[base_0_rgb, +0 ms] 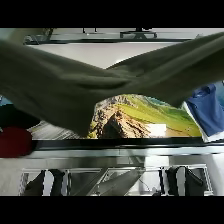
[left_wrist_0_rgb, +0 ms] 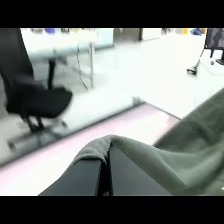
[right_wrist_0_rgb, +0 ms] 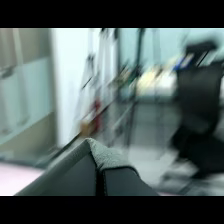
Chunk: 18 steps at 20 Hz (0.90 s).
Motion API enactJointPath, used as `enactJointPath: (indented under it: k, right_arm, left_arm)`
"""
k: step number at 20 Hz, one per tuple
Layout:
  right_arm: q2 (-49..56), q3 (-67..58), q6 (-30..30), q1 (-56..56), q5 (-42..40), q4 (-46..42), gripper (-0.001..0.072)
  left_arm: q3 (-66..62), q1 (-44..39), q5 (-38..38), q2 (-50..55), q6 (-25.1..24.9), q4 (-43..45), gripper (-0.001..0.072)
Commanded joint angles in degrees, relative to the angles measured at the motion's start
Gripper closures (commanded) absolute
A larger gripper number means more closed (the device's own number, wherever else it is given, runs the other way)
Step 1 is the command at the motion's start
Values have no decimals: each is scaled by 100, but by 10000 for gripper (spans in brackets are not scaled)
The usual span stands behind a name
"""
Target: Fold the shirts.
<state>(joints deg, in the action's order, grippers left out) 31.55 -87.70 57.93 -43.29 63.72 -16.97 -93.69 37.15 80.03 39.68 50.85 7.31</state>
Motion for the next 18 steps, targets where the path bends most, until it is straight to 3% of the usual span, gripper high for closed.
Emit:
enactJointPath:
  k: [1, 4, 8, 12, 15, 18]
  right_arm:
    - [-286, -1123, 181, -243, -723, -1137, 694]
    - [81, -876, 210, -83, -13, -942, 694]
    - [675, 553, -98, 44, 640, 175, 694]
    - [1307, 2496, -348, 654, 378, -17, 694]
    - [2256, 3875, -815, 1252, -398, -15, 694]
    - [3703, 4306, -1322, 1930, -1239, 2, 694]
  left_arm:
    - [-2048, -481, -234, 286, 925, 1126, 686]
    - [-2756, -1749, -103, 1016, 1486, 2702, 686]
    - [-1663, -3134, 151, 2011, 1508, 3383, 687]
    - [-444, -3001, 140, 3272, 1366, 3851, 687]
    - [120, -2651, 31, 4398, 1137, 3759, 687]
    - [160, -2361, -11, 5643, 1064, 3757, 687]
